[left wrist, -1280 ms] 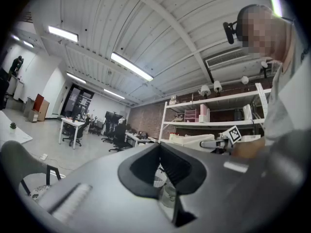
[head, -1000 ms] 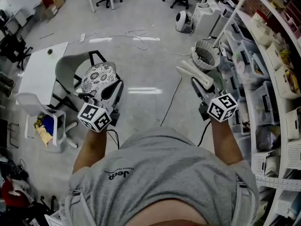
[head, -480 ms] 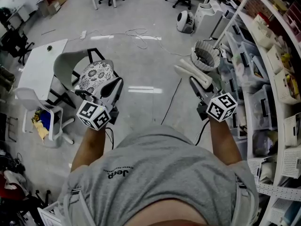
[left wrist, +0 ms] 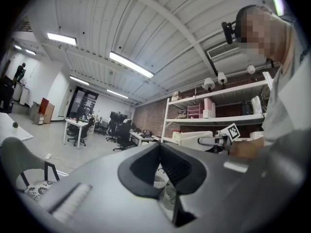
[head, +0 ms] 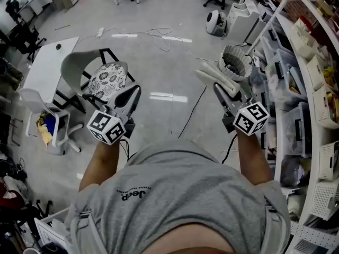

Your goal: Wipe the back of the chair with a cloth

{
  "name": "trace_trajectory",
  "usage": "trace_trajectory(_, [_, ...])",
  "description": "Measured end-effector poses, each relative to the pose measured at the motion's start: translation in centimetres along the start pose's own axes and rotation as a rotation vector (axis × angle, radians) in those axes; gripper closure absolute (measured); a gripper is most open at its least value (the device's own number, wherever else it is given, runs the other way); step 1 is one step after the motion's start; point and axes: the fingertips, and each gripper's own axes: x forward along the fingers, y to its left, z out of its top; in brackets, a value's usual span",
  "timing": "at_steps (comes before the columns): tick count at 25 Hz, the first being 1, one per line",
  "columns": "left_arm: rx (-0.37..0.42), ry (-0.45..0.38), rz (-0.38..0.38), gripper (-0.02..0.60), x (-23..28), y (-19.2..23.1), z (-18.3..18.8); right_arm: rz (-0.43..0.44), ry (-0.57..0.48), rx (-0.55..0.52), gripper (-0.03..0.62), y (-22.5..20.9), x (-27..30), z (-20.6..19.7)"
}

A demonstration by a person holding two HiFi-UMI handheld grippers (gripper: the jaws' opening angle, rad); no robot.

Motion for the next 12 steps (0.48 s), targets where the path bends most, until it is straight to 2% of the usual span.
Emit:
trace_trajectory(6, [-0.004, 0.008, 0.001, 0.522, 2.3, 2.1, 0.0, 0.003, 0.004, 0.011, 0.505, -2.2, 2.1, -0.2])
trace_trajectory(12, [-0.029, 0.005, -0.062, 0.522, 6.0, 8.5, -0.4, -0.04, 0.02, -0.005, 0.505, -4.1, 8.1, -0.1])
